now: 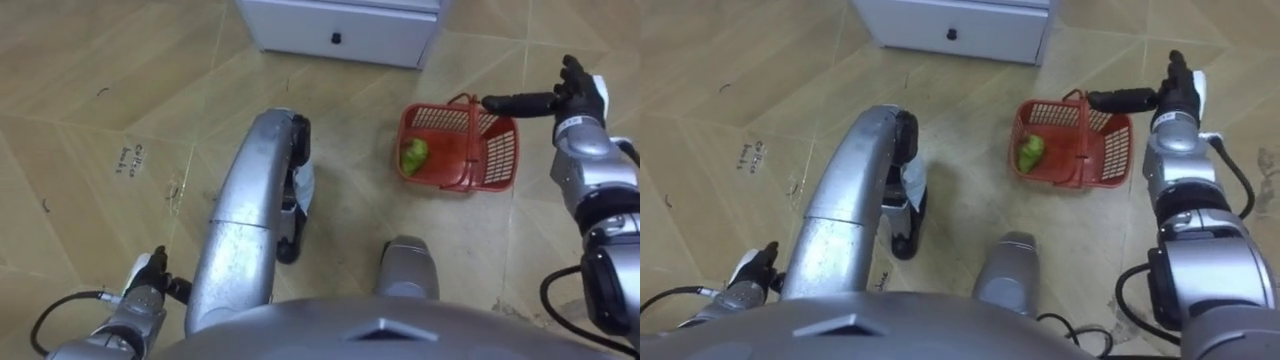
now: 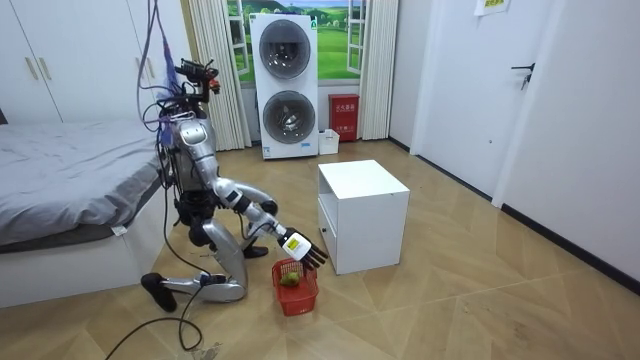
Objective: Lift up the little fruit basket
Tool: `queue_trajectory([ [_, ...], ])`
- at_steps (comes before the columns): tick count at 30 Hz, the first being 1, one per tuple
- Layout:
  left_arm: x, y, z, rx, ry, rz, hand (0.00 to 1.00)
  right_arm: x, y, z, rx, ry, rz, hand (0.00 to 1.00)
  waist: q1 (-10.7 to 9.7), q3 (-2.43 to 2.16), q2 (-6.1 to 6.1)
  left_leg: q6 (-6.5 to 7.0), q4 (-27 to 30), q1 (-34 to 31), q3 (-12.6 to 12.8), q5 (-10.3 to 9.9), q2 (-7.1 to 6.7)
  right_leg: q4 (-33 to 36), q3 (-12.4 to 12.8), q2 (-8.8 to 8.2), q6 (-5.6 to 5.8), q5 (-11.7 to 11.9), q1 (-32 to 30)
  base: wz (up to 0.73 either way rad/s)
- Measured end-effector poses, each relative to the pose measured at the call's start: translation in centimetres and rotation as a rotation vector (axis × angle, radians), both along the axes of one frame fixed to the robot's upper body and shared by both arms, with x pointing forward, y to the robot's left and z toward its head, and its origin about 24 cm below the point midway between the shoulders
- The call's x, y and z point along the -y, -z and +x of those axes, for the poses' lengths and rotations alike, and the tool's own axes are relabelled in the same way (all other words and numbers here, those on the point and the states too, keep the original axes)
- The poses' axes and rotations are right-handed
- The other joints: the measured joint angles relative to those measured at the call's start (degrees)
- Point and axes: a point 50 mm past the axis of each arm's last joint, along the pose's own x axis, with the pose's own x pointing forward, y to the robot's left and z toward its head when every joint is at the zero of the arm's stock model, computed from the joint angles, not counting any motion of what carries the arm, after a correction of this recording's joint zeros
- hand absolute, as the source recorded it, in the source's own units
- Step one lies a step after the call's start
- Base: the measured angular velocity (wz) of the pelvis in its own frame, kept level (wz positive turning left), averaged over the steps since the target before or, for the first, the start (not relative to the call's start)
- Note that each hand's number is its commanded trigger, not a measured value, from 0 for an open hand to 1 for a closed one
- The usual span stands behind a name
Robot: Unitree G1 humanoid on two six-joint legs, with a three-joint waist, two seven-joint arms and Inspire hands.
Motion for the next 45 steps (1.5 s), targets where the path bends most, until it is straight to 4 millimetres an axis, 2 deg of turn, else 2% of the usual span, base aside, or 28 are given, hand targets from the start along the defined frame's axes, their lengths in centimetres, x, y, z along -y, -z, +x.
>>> queue_trajectory([
  [3, 0.0, 0.0, 0.1, -0.006, 0.01, -0.007, 0.0, 0.0, 0.0, 0.0, -0.003, -0.007, -0.003, 0.0, 0.52, 0.19, 0.57, -0.22, -0.22, -0.11, 0.25, 0.14, 0.42, 0.32, 0.48, 0.08, 0.05, -0.04, -0.67, -0.05],
  [7, 0.3, 0.0, 0.6, -0.011, 0.046, -0.024, 0.0, 0.1, -0.2, 0.2, 0.003, -0.007, -0.002, 0.0, 1.15, 0.15, 1.64, -0.23, -0.34, -0.36, 0.45, 0.15, 0.58, 0.38, 0.72, -0.01, 0.07, -0.05, -1.14, 0.0],
  [10, 0.5, 0.0, 0.8, -0.01, 0.068, -0.026, 0.0, -0.2, -0.4, 0.6, 0.006, -0.025, -0.004, 0.0, 1.22, 0.11, 1.97, -0.28, -0.47, -1.02, 0.53, 0.3, 0.57, 0.47, 0.88, -0.08, 0.19, -0.11, -1.93, 0.01],
  [15, 0.9, 0.1, 1.1, -0.017, 0.093, -0.041, 0.0, -0.7, -0.3, 1.0, -0.011, -0.046, 0.029, 0.0, 2.29, 0.5, 2.67, -0.4, -0.66, -1.64, 0.71, 0.38, 0.82, 0.47, 1.76, 0.06, 0.26, -0.14, -2.97, 0.0],
  [22, 1.8, 0.2, 1.4, -0.035, 0.16, -0.079, 0.0, -0.3, 1.6, -0.8, -0.118, -0.019, 0.078, 0.0, 2.79, 0.58, 2.95, -0.54, -0.74, -2.61, 0.72, 0.45, 0.76, 0.5, 1.9, 0.04, 0.27, -0.15, -4.08, 0.01],
  [29, 2.2, 0.1, 2.2, -0.033, 0.19, -0.1, 0.0, -0.5, 1.9, -1.0, -0.118, -0.016, 0.145, 0.0, 2.94, 0.61, 3.35, -0.58, -0.74, -3.32, 0.74, 0.47, 0.88, 0.59, 1.9, 0.08, 0.31, -0.16, -4.9, 0.0],
  [32, 2.3, 0.1, 2.4, -0.037, 0.205, -0.11, 0.0, -0.6, 2.0, -1.0, -0.122, -0.023, 0.152, 0.0, 3.5, 0.62, 3.37, -0.58, -0.76, -3.52, 0.94, 0.47, 1.24, 0.67, 2.06, 0.17, 0.32, -0.17, -5.51, -0.03],
  [36, 2.5, 0.1, 2.7, -0.033, 0.213, -0.115, 0.0, -0.4, 2.9, -2.1, -0.186, -0.029, 0.162, 0.0, 5.04, 0.64, 3.68, -0.58, -0.81, -3.51, 1.08, 0.47, 1.49, 0.67, 2.08, 0.27, 0.36, -0.19, -5.64, 0.0],
  [37, 2.5, 0.1, 2.7, -0.032, 0.2, -0.124, 0.0, -0.4, 3.0, -2.2, -0.195, -0.026, 0.171, 0.06, 5.23, 0.67, 3.83, -0.58, -0.83, -3.53, 1.13, 0.47, 1.49, 0.69, 2.05, 0.26, 0.36, -0.19, -5.66, 0.0],
  [38, 2.5, 0.1, 2.7, -0.032, 0.195, -0.129, 0.0, -0.4, 3.0, -2.2, -0.198, -0.026, 0.174, 0.51, 5.29, 0.67, 3.88, -0.58, -0.86, -3.55, 1.17, 0.47, 1.48, 0.69, 2.05, 0.23, 0.36, -0.19, -5.68, 0.0],
  [39, 2.6, 0.1, 2.7, -0.033, 0.184, -0.138, 0.0, -0.4, 3.0, -2.3, -0.202, -0.032, 0.177, 0.9, 5.45, 0.67, 3.92, -0.58, -0.89, -3.56, 1.23, 0.47, 1.47, 0.69, 2.05, 0.19, 0.36, -0.19, -5.72, 0.0],
  [40, 2.6, 0.1, 2.7, -0.035, 0.184, -0.141, 0.0, -0.4, 3.1, -2.3, -0.202, -0.037, 0.184, 1.0, 5.67, 0.67, 3.92, -0.58, -0.9, -3.59, 1.24, 0.47, 1.47, 0.69, 2.04, 0.17, 0.36, -0.19, -5.74, 0.0],
  [45, 2.6, 0.2, 2.6, -0.043, 0.181, -0.142, 0.0, -0.5, 3.1, -2.2, -0.203, -0.05, 0.197, 1.0, 5.9, 0.6, 4.15, -0.58, -0.92, -3.6, 1.22, 0.47, 1.46, 0.69, 2.01, 0.52, 0.36, -0.19, -5.77, 0.0],
])
